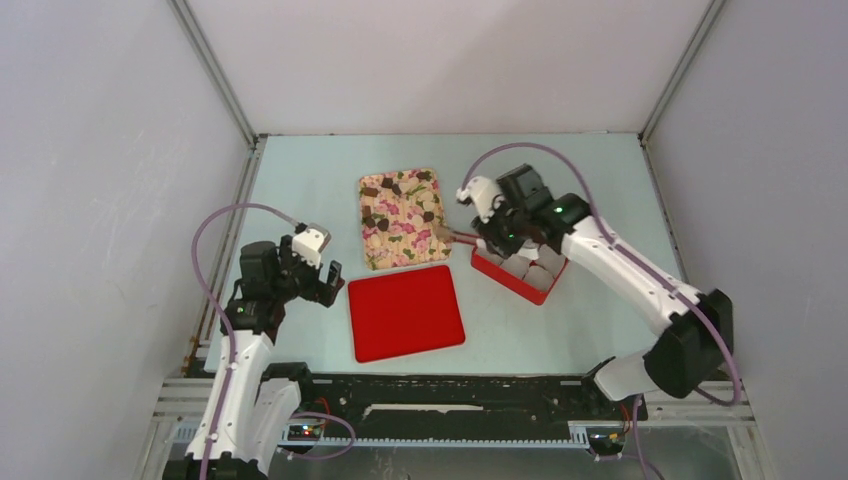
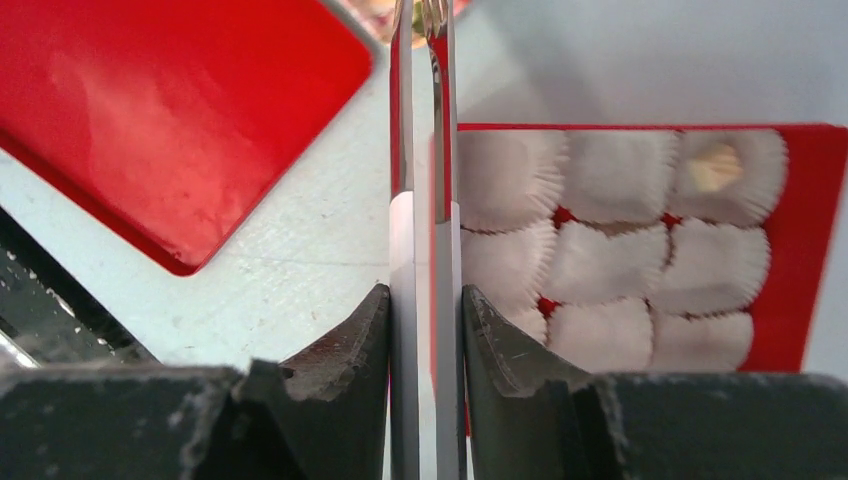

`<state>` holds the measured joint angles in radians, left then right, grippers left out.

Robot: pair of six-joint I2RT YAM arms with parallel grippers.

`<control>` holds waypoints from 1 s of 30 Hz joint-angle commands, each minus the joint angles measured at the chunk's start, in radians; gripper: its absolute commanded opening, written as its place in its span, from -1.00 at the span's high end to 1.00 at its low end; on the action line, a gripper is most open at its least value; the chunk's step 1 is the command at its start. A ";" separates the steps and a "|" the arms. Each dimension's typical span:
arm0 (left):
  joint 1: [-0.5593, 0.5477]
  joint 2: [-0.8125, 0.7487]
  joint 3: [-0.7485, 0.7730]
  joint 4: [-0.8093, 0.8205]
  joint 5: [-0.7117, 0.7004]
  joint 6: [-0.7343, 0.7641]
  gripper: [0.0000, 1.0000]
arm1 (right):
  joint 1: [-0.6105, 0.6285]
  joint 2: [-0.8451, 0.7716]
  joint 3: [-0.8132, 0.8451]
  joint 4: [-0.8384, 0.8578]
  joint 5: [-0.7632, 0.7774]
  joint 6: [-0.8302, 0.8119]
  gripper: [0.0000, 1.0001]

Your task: Pack the chocolate

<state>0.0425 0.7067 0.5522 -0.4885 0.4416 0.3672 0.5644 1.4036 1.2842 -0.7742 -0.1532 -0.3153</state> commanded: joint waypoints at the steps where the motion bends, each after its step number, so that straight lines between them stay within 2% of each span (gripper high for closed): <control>1: 0.004 -0.050 0.056 -0.036 -0.052 0.008 -0.85 | 0.073 0.070 0.033 0.047 0.056 -0.026 0.42; 6: 0.004 -0.058 0.057 -0.054 -0.034 0.002 -0.85 | 0.074 0.114 0.062 0.061 0.075 -0.021 0.38; 11: 0.005 -0.048 0.042 -0.035 -0.025 -0.003 -0.85 | 0.074 0.145 0.061 0.091 0.070 -0.035 0.21; 17: 0.004 -0.042 0.036 -0.027 -0.021 -0.006 -0.85 | 0.064 0.206 0.098 0.096 0.073 -0.024 0.16; 25: 0.005 -0.046 0.029 -0.027 -0.016 -0.003 -0.85 | 0.049 0.278 0.173 0.068 0.072 0.001 0.17; 30: 0.005 -0.046 0.028 -0.026 -0.010 -0.003 -0.85 | 0.066 0.275 0.182 0.042 0.101 0.005 0.29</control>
<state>0.0425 0.6670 0.5537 -0.5392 0.4141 0.3668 0.6178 1.6913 1.4147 -0.7307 -0.0826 -0.3214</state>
